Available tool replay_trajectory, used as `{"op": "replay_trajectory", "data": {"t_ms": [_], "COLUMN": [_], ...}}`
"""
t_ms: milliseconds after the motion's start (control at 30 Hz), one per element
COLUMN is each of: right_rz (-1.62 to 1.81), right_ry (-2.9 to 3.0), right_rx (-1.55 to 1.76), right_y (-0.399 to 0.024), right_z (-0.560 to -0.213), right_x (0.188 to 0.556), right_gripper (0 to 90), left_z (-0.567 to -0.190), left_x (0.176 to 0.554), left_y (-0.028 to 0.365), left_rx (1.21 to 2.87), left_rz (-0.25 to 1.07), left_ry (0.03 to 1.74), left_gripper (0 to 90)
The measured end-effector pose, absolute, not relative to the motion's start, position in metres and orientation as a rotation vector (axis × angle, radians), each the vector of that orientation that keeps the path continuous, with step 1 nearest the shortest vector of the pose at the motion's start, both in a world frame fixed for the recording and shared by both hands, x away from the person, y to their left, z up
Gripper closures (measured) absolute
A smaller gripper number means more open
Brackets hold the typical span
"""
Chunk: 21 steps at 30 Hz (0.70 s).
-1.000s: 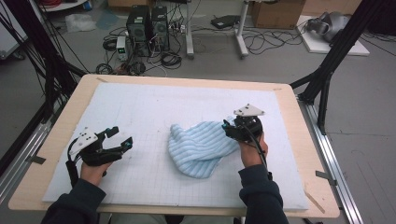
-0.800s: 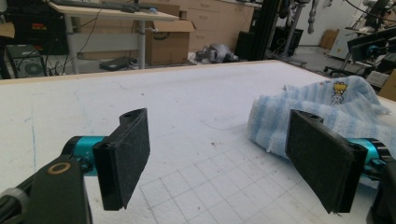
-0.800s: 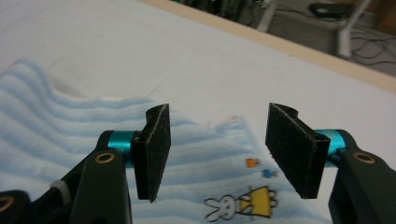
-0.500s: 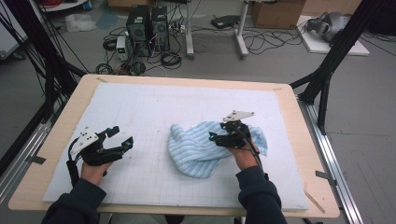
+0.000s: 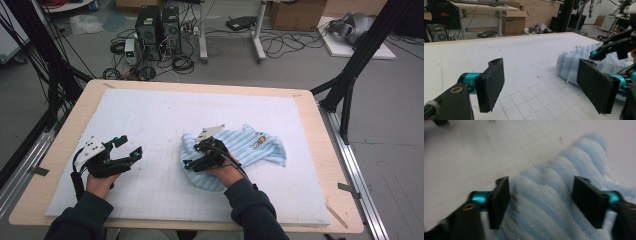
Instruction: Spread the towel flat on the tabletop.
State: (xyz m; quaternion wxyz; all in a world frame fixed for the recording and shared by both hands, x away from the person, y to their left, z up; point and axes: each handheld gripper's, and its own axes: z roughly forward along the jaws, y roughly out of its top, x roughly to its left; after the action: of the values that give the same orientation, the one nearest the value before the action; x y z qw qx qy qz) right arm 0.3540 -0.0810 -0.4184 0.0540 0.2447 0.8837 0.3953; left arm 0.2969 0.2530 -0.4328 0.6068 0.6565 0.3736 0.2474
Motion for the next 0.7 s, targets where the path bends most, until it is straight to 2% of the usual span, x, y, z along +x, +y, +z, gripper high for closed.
{"op": "replay_trajectory", "data": {"t_ms": [100, 133, 167, 433, 700], "right_rz": [1.123, 1.135, 1.158, 1.335, 1.181], "right_ry": [2.696, 2.676, 2.658, 2.433, 2.245], "right_rx": [0.744, 0.751, 0.768, 1.004, 1.239], "right_y": [-0.079, -0.082, -0.086, -0.146, -0.215], "right_z": [-0.421, -0.418, -0.415, -0.394, -0.396], "right_x": [0.357, 0.358, 0.359, 0.375, 0.388], "right_gripper": [68.3, 75.2, 77.2, 78.2, 75.0], "left_z": [-0.433, -0.433, -0.433, -0.433, -0.433], "left_x": [0.297, 0.297, 0.297, 0.297, 0.297], "left_y": [0.253, 0.253, 0.254, 0.253, 0.253], "left_rx": [1.517, 1.514, 1.513, 1.514, 1.518], "left_rz": [0.572, 0.571, 0.570, 0.569, 0.566], "left_ry": [0.863, 0.867, 0.867, 0.868, 0.865], "left_gripper": [22.9, 22.9, 22.9, 22.9, 23.0]}}
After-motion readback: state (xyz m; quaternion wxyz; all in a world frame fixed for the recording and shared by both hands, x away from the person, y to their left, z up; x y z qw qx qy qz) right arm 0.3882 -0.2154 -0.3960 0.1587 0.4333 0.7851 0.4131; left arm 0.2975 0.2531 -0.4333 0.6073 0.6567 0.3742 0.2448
